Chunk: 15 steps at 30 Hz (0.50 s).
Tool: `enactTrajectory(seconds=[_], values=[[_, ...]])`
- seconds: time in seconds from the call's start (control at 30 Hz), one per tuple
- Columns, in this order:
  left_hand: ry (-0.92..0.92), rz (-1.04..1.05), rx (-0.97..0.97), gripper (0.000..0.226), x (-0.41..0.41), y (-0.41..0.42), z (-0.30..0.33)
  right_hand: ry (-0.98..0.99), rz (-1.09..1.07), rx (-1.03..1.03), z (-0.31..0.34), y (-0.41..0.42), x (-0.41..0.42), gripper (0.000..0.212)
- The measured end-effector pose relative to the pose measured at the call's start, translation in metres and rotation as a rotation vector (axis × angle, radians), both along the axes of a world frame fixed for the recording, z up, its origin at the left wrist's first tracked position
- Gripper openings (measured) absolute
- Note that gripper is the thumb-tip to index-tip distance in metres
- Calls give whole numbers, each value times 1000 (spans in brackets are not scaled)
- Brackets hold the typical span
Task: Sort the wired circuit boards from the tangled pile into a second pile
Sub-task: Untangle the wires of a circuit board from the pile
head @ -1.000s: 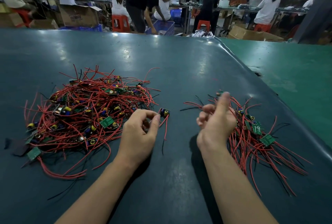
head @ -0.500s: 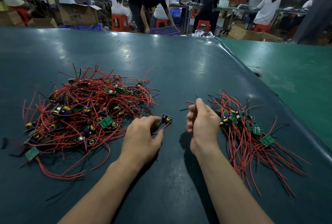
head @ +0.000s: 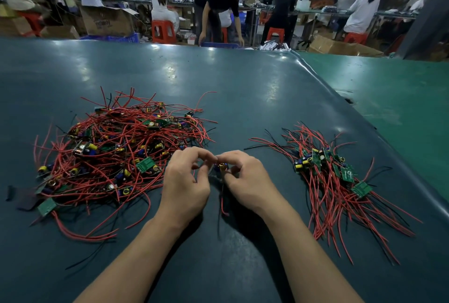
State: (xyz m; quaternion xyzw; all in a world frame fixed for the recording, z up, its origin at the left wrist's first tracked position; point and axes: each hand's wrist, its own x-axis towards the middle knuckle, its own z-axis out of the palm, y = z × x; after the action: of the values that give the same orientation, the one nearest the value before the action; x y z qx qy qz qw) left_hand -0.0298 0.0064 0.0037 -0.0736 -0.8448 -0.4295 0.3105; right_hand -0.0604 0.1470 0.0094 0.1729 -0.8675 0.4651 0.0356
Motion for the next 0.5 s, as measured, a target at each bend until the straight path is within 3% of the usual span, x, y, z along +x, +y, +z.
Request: enactTrajectory(seconds=[0.23, 0.3, 0.5], values=[[202, 134, 46, 14, -2, -2, 1, -97, -179, -178, -3, 3, -7, 10], [227, 198, 63, 12, -4, -5, 1, -175, -261, -451, 3, 3, -8, 10], [243, 348, -30, 10, -4, -7, 3, -407, -428, -1532, 24, 28, -16, 14]])
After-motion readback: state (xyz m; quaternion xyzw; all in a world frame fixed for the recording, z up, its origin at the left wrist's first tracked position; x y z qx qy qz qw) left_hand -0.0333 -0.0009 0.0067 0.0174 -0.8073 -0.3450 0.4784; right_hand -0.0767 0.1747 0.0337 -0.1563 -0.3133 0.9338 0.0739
